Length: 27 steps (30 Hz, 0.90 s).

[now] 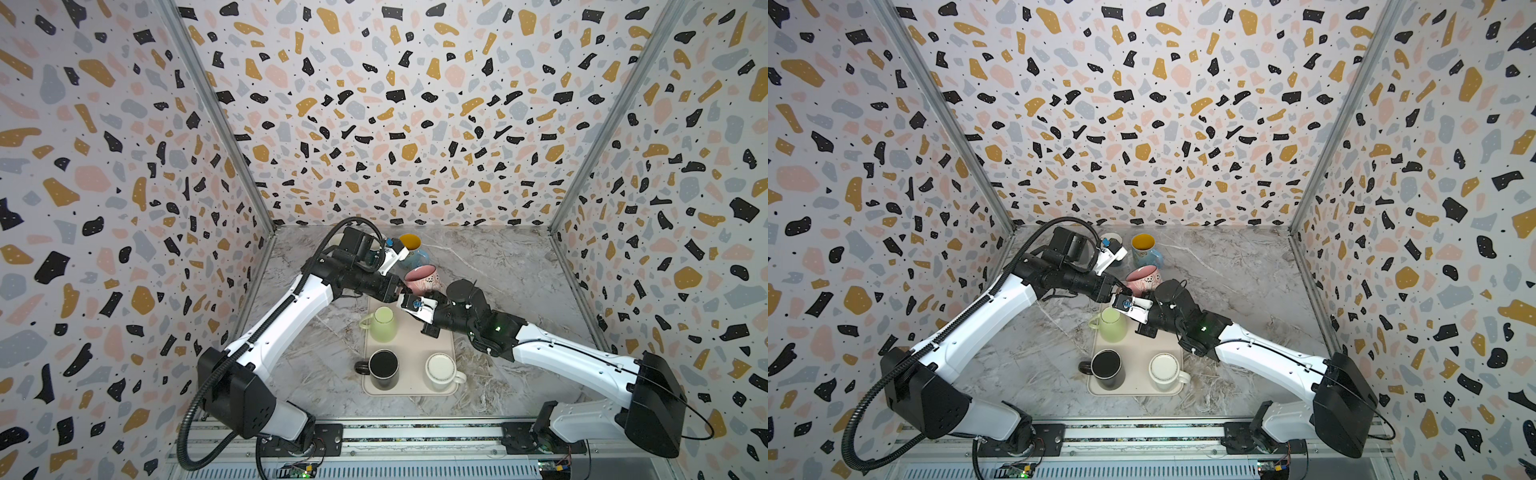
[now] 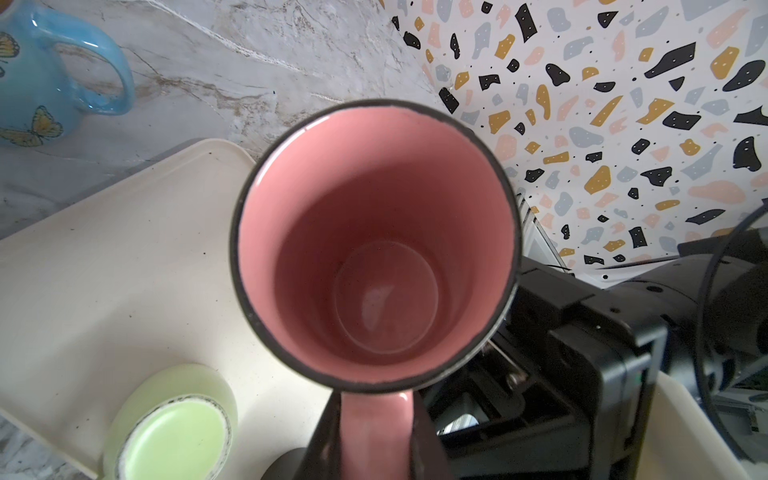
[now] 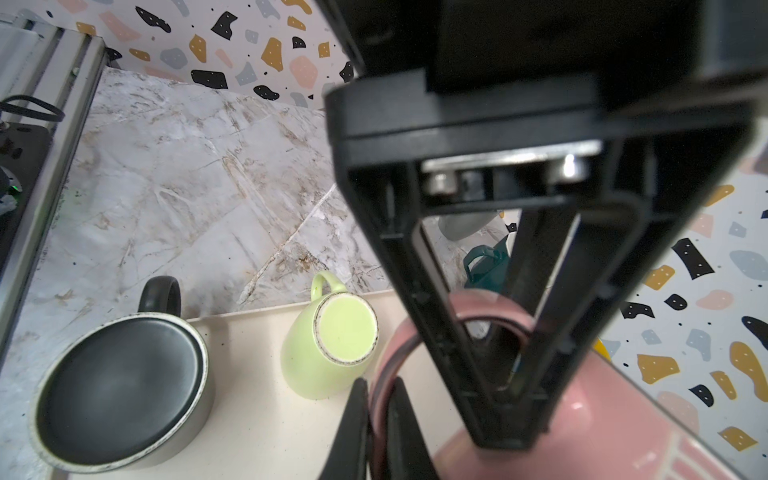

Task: Turn the mug right side up
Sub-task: 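Grasp the pink mug's handle with the left gripper while the right holds it, then carry the pink mug toward the far mugs with the left gripper while the right withdraws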

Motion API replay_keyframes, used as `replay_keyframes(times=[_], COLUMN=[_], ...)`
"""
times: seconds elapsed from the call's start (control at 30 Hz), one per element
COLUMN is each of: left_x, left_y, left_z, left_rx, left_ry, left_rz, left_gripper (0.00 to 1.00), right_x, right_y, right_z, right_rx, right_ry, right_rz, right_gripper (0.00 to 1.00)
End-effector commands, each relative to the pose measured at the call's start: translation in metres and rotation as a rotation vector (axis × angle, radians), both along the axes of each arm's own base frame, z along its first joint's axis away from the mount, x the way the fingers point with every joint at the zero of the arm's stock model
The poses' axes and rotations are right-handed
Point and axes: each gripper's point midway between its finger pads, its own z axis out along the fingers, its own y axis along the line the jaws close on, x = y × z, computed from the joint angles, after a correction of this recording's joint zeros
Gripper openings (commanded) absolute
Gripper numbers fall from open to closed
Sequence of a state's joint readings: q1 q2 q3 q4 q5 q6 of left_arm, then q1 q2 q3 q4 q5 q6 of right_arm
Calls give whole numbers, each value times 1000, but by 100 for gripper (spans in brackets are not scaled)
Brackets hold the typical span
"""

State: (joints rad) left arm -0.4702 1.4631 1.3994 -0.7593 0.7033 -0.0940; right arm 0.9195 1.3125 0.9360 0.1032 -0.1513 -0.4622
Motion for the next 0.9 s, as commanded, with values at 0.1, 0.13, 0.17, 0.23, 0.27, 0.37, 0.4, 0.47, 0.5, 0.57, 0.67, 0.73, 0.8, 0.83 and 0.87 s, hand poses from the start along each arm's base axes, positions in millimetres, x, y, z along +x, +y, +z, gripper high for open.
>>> replay_keyframes(times=[0.1, 0.13, 0.17, 0.23, 0.27, 0.37, 0.4, 0.47, 0.5, 0.57, 0.67, 0.73, 0.8, 0.83, 0.87], left_x=[2, 3, 5, 7, 8, 11, 12, 14, 16, 19, 27, 35, 45, 51, 58], left_y=[5, 4, 3, 1, 1, -1, -1, -2, -1, -1, -1, 3, 7, 11, 16], left_z=[5, 6, 8, 12, 15, 20, 21, 24, 26, 29, 33, 37, 43, 47, 51], left_rx=[8, 4, -3, -15, -21, -35, -36, -39, -36, -31, -30, -24, -33, -37, -39], left_ry=[-47, -52, -56, -67, -74, -85, -89, -98, -106, -118, -139, -162, -186, -203, -223], left_rz=[2, 5, 7, 12, 13, 16, 20, 24, 28, 39, 62, 98, 139, 169, 204], left_gripper=[0, 0, 0, 0, 0, 0, 0, 0, 0, 0, 0, 0, 0, 0, 0], right_x=[10, 11, 12, 14, 14, 16, 16, 17, 18, 18, 18, 17, 16, 14, 13], right_y=[-8, -8, -9, -9, -10, -11, -12, -12, -13, -14, -17, -21, -26, -30, -34], right_z=[71, 71, 70, 69, 69, 68, 68, 68, 67, 67, 67, 70, 72, 74, 77], right_rx=[159, 158, 157, 154, 152, 147, 148, 150, 149, 148, 138, 138, 140, 147, 155], right_ry=[-174, -174, -174, -175, -177, -182, -184, -192, -194, -196, -200, -202, -203, -204, -207], right_rz=[-59, -65, -72, -79, -83, -92, -95, -104, -106, -113, -120, -132, -145, -155, -165], right_gripper=[0, 0, 0, 6, 7, 21, 23, 29, 34, 38, 41, 41, 41, 41, 41])
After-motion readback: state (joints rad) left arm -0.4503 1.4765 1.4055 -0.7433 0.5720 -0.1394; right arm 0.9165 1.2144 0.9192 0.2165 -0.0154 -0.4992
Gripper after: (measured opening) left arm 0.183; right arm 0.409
